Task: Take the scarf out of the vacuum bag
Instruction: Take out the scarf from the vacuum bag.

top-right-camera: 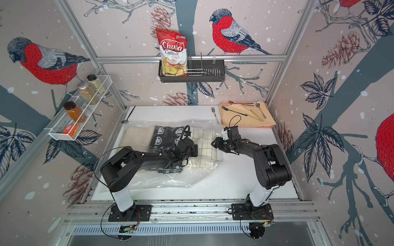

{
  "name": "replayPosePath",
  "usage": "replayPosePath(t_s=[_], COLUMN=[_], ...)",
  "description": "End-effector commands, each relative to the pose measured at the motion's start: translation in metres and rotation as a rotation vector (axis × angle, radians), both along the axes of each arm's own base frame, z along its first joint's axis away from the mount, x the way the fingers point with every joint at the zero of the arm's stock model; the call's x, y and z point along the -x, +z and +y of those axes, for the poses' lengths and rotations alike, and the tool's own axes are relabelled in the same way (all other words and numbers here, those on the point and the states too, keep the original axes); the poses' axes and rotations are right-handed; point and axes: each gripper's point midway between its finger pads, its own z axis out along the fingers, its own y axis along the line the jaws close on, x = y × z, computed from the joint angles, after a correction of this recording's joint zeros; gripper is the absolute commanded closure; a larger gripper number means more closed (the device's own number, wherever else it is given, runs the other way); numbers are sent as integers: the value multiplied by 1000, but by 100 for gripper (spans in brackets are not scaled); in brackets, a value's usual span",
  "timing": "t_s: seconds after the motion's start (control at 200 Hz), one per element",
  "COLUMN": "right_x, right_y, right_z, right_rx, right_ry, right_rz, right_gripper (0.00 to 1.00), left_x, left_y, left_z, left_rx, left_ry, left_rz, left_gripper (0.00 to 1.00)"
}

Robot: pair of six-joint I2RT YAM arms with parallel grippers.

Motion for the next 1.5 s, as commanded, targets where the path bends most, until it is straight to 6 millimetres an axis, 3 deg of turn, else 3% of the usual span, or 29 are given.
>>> replayPosePath(t_s=[0.0, 0.655, 0.745, 0.77, 0.911, 0.961, 1.191, 1.236, 1.251, 1.336, 1.496], right_x=[-2, 14, 16, 16, 13, 10, 2, 1, 0, -2, -6], right_y=[-1, -19, -17, -15, -5, -5, -2, 0, 1, 2, 3], right_z=[8, 45, 49, 49, 46, 43, 30, 28, 27, 24, 13], right_rx=[-50, -366, -401, -410, -418, -393, -112, -63, -49, 28, 169], right_ry=[24, 122, 130, 132, 131, 120, 102, 100, 99, 95, 64], right_rz=[-20, 73, 76, 73, 48, 37, -21, -32, -34, -36, -32], right_gripper=[39, 41, 51, 61, 91, 100, 100, 100, 100, 100, 100], left_x=[1, -1, -1, -1, -3, -4, -12, -9, -14, -19, -24], left_y=[-1, -25, -26, -27, -25, -24, -1, -5, 5, 14, 15], left_z=[-3, -12, -13, -13, -13, -12, -4, 2, -2, -1, 4], left_rx=[35, 17, 20, 19, 9, 7, -50, -87, -80, -131, -223], left_ry=[-8, -40, -40, -40, -36, -34, 3, 13, 17, 43, 87], left_rz=[14, 59, 61, 61, 52, 47, 9, 19, 2, -22, -37], left_gripper=[100, 100, 100, 100, 100, 100, 100, 100, 100, 100, 100])
